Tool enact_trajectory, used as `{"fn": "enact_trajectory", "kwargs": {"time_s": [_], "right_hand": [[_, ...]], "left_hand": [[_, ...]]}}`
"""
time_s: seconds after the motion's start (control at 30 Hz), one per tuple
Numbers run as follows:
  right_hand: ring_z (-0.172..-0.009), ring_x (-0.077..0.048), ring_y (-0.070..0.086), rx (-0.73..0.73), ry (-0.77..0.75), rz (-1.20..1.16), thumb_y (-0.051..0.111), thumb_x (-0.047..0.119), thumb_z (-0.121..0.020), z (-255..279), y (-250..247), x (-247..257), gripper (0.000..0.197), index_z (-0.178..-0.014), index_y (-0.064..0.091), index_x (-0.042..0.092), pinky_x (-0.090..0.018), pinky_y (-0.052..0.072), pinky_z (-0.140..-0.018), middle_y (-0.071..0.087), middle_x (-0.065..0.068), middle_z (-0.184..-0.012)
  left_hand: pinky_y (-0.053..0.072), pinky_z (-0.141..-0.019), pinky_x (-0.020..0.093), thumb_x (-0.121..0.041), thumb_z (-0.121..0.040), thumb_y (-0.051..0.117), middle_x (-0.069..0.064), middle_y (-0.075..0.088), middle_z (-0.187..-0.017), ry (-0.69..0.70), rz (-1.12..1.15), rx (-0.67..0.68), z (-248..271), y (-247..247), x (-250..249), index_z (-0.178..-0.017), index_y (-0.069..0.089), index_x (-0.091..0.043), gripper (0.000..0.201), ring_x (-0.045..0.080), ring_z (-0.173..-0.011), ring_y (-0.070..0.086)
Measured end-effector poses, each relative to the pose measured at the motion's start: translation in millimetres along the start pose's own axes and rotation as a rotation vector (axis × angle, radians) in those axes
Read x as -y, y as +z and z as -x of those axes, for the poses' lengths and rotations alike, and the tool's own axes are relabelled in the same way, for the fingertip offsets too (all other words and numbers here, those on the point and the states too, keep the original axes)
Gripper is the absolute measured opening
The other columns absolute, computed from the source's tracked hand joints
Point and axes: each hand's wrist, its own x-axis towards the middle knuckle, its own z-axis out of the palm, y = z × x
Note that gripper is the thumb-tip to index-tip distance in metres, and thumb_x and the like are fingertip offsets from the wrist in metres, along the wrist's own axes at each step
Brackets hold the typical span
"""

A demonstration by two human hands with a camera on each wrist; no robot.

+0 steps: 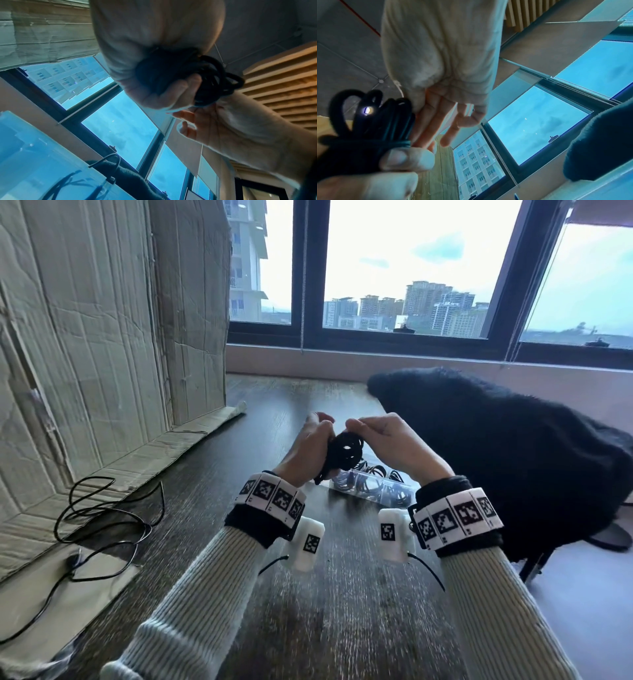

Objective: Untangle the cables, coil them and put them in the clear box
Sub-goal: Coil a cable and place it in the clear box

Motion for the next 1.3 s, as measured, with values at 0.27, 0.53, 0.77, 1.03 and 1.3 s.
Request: {"fn": "enact_trajectory", "kwargs": {"time_s": [0.27, 0.53, 0.77, 1.03, 1.3], "right_hand": [[-0.08, -0.025, 0.07, -0.049, -0.101, -0.132, 0.067, 0.028, -0.088, 4, 11, 17, 0.01, -0.095, 0.074, 0.029, -0.046, 0.057, -0.08, 0.075, -0.001, -0.086], [-0.058, -0.005, 0.066, -0.333, -0.114, -0.195, 0.071, 0.024, -0.083, -2, 10, 15, 0.014, -0.076, 0.074, 0.036, -0.031, 0.055, -0.064, 0.072, 0.01, -0.067], [-0.052, 0.001, 0.059, -0.365, -0.111, -0.293, 0.069, 0.018, -0.086, -2, 15, 11, 0.009, -0.082, 0.077, 0.022, -0.021, 0.049, -0.059, 0.065, 0.017, -0.055], [-0.064, -0.011, 0.066, -0.222, -0.017, -0.365, 0.07, 0.019, -0.086, 1, 22, 12, 0.01, -0.088, 0.078, 0.013, -0.028, 0.057, -0.067, 0.075, -0.005, -0.076], [-0.073, -0.024, 0.072, -0.239, 0.093, -0.419, 0.076, 0.019, -0.081, -2, 16, -3, 0.016, -0.094, 0.074, 0.027, -0.039, 0.06, -0.076, 0.075, -0.003, -0.09]], "left_hand": [[0.04, -0.037, 0.024, -0.008, -0.095, 0.034, 0.02, 0.049, -0.078, -0.073, 0.171, 0.003, -12, -10, 3, -0.112, 0.028, -0.004, 0.019, 0.017, -0.039, 0.05], [0.048, -0.057, 0.021, -0.04, -0.104, 0.017, 0.008, 0.068, -0.079, -0.092, 0.237, 0.047, -5, 9, -3, -0.096, 0.058, -0.011, 0.051, 0.014, -0.067, 0.063], [0.043, -0.061, 0.014, -0.064, -0.08, 0.048, -0.001, 0.069, -0.082, 0.093, -0.169, 0.232, -6, -20, -7, -0.096, 0.066, -0.015, 0.055, 0.002, -0.067, 0.057], [0.044, -0.074, 0.028, -0.016, -0.095, 0.052, 0.017, 0.055, -0.091, 0.004, -0.335, 0.384, 5, -40, -18, -0.113, 0.062, 0.003, 0.028, 0.021, -0.077, 0.05], [0.046, -0.063, 0.023, -0.021, -0.094, 0.057, -0.006, 0.063, -0.073, 0.121, -0.814, 0.484, -31, -42, -32, -0.101, 0.064, -0.016, 0.011, 0.01, -0.066, 0.056]]}}
